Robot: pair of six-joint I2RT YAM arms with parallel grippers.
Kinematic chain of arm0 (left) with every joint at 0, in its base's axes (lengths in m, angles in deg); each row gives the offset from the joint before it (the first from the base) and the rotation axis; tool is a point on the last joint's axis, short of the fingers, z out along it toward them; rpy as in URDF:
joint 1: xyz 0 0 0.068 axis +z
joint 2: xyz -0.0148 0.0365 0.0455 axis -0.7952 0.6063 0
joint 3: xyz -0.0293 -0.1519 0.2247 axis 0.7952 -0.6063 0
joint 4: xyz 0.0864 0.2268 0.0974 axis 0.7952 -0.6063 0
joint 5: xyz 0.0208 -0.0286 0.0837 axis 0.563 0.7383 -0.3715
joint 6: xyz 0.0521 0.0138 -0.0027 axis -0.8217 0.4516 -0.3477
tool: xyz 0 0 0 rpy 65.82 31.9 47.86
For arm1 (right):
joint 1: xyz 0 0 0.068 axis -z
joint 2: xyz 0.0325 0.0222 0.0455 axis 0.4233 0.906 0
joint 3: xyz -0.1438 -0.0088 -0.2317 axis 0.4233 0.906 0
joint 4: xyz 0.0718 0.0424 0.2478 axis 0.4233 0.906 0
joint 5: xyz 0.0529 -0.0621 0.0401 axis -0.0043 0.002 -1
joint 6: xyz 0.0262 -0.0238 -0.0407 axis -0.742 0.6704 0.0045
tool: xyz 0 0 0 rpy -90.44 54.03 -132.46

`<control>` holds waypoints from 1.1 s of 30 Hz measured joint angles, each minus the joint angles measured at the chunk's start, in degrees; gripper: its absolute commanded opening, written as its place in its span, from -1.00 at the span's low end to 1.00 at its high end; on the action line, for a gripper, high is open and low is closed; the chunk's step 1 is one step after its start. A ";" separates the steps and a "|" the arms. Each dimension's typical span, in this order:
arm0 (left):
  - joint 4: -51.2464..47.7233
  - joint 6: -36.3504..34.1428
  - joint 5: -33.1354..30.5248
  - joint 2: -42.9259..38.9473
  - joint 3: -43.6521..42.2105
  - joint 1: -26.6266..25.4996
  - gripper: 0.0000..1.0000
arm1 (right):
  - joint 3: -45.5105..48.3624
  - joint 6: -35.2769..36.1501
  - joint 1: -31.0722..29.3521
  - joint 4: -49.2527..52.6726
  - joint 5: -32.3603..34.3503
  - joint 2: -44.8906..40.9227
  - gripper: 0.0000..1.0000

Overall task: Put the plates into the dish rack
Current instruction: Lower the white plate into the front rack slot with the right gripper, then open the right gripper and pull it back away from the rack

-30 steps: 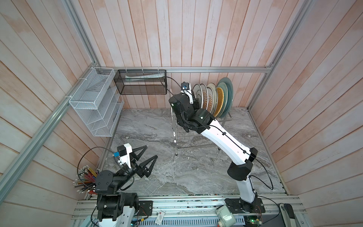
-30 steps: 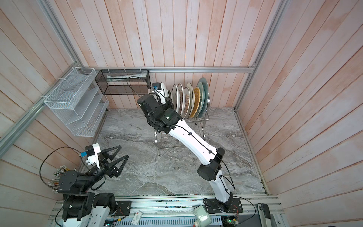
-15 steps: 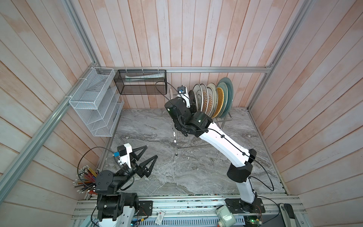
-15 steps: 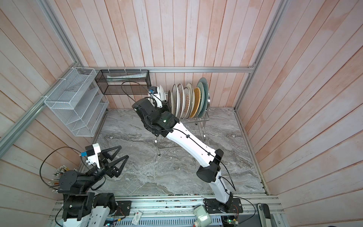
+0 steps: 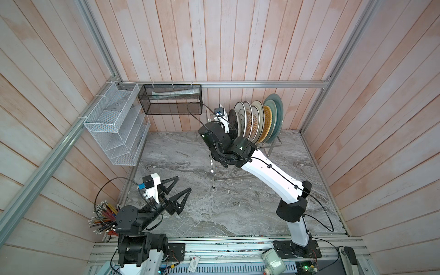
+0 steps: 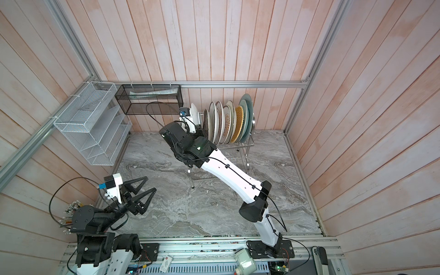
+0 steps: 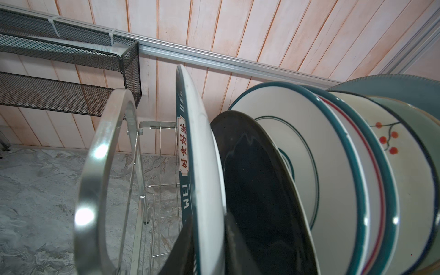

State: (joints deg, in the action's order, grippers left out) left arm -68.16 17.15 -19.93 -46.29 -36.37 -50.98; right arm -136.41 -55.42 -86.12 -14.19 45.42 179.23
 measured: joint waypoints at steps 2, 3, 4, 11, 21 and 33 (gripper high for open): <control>0.04 0.00 0.07 0.00 -0.02 0.00 1.00 | 0.55 -0.17 0.11 0.04 -0.70 -0.33 -0.48; 0.13 0.00 0.07 0.00 -0.02 0.00 1.00 | 0.96 -0.31 0.22 0.00 -1.18 -0.66 -0.46; 0.20 0.02 0.07 0.00 -0.02 0.00 1.00 | 1.36 -0.39 0.35 0.02 -1.64 -0.94 -0.44; 0.37 0.15 0.07 0.11 -0.02 0.00 1.00 | 2.14 -0.66 1.46 -0.04 -3.43 -2.29 -0.32; 0.39 0.17 0.07 0.37 -0.09 0.00 1.00 | 3.72 -0.76 2.51 -0.61 -5.77 -4.24 -0.11; 0.42 0.17 0.09 0.44 -0.09 0.00 1.00 | 3.76 0.98 2.40 -4.24 -11.41 -7.96 0.52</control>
State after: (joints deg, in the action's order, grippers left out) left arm -67.74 17.33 -19.84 -45.85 -36.46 -50.98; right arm -132.65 -54.44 -83.72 -18.43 34.01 171.28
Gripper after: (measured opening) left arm 0.999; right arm 0.723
